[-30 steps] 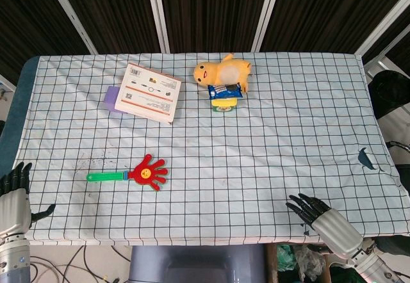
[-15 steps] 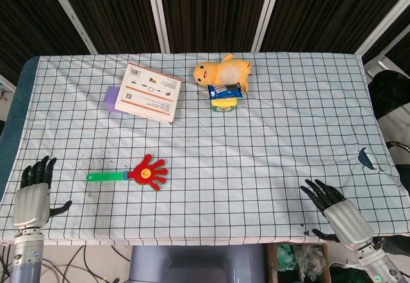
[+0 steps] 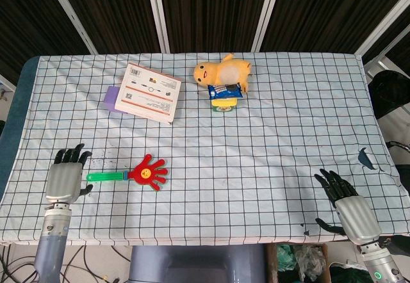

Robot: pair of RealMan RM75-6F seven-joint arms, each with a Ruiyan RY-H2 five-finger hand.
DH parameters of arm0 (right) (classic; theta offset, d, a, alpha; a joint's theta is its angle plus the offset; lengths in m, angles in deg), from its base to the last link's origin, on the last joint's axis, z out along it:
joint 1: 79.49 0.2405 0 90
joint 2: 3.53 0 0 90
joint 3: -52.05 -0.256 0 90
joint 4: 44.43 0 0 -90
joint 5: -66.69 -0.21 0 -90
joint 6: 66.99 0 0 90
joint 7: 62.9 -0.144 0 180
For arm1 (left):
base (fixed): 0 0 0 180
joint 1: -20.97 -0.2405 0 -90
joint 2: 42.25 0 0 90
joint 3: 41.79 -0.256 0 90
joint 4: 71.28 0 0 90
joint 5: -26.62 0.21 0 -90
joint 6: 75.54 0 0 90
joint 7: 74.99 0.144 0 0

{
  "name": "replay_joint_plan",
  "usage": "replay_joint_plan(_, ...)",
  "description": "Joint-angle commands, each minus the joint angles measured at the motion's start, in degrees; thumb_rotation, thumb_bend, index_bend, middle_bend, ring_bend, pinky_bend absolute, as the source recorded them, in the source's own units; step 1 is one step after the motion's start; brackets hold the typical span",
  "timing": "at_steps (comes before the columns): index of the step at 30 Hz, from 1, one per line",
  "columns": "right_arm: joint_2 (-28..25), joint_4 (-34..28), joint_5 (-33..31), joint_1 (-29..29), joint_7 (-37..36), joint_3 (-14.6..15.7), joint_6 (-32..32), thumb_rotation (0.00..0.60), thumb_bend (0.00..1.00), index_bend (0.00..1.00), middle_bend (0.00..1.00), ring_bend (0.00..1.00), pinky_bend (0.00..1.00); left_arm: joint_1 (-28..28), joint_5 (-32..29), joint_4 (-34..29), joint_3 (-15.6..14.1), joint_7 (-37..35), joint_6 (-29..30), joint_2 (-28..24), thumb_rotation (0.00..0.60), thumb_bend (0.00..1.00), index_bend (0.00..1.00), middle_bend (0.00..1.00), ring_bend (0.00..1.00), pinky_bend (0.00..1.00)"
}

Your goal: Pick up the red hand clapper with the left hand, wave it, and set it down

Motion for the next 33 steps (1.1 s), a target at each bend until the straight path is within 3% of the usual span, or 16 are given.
replay_joint_plan(1,-0.11,-0.06,0.0,0.0,-0.45,-0.09,0.08,0.6,0.13,0.0,0.0,0.0,0.15,3.13,-5.32,0.37,2.22,4.82,-1.06,2.95,0.6,0.12,0.3,0.13,0.16,0.16)
replay_joint_plan(7,-0.14,-0.24,0.1,-0.04,-0.99,-0.13,0.32,0.6,0.13,0.0,0.0,0.0,0.15,5.89,-11.07,2.37,2.47,10.78,-1.14,5.8,0.6,0.18,0.39,0.13,0.16,0.16)
replay_joint_plan(18,-0.4,-0.55,-0.15,0.02,-2.14,-0.47,0.75,0.6,0.14,0.0,0.0,0.0,0.15,9.61,-15.37,6.87,1.95,13.42,-0.88,11.81,0.6,0.2,0.44,0.15,0.16,0.16)
replay_joint_plan(33,-0.66,-1.07,0.13,-0.02,-3.12,-0.47,1.18,0.6,0.16,0.0,0.0,0.0,0.14,12.77,-18.63,10.28,1.4,14.01,-0.95,16.07,0.6,0.28,0.41,0.14,0.16,0.16)
